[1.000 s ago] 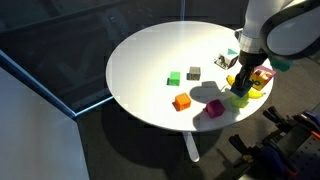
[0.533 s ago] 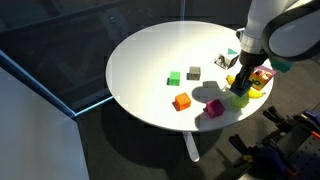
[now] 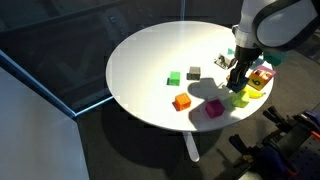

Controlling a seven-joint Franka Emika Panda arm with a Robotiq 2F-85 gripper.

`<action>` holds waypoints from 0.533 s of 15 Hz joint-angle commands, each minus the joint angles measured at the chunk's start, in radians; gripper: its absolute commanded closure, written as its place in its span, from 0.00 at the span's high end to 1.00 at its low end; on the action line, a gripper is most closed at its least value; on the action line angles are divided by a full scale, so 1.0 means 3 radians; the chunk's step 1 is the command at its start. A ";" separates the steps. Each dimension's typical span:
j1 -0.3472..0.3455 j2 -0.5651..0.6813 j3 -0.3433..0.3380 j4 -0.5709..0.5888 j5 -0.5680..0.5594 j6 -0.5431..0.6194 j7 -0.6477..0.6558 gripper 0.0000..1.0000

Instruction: Put the blue block on the light green block

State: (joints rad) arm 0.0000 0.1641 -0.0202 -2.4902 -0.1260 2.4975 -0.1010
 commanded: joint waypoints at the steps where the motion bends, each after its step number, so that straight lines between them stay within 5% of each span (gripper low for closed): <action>1: -0.0013 0.0091 0.0033 0.0186 0.0079 -0.0163 -0.0017 0.31; 8: -0.0029 -0.0043 0.0007 -0.0069 -0.0022 -0.0066 -0.0078 0.31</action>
State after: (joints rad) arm 0.0002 0.1883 -0.0179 -2.4727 -0.1220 2.4746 -0.1029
